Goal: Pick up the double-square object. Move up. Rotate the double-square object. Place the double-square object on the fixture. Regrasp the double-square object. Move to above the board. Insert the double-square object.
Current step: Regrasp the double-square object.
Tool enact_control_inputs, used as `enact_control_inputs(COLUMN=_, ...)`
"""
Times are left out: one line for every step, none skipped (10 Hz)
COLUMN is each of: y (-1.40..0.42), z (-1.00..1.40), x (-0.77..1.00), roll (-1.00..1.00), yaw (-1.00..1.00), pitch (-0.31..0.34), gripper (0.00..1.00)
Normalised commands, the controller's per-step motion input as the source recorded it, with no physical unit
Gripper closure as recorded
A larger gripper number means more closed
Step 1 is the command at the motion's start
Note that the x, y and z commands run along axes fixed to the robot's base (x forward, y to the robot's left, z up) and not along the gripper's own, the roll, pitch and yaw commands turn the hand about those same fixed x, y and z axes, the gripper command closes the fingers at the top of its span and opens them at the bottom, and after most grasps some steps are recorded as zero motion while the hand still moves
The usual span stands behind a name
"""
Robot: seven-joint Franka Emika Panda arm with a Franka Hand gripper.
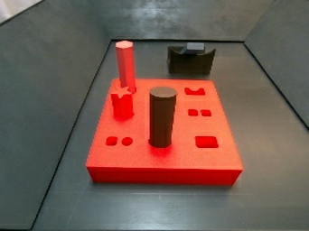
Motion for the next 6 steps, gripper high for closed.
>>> enact_control_inputs(y=-0.02, z=0.01, x=0.02, roll=1.00, yaw=0.05, pitch=0.051, gripper=0.00)
enact_control_inputs(y=-0.02, z=0.00, x=0.03, roll=1.00, yaw=0.05, pitch=0.059, gripper=0.00)
enact_control_inputs(y=-0.03, z=0.00, x=0.05, roll=1.00, yaw=0.06, pitch=0.073, gripper=0.00)
enact_control_inputs(y=-0.03, z=0.00, x=0.06, roll=1.00, yaw=0.06, pitch=0.081, gripper=0.00)
enact_control_inputs(y=-0.03, z=0.00, x=0.08, roll=1.00, yaw=0.07, pitch=0.101, gripper=0.00)
enact_control_inputs(y=-0.04, z=0.00, x=0.09, roll=1.00, yaw=0.07, pitch=0.112, gripper=0.00)
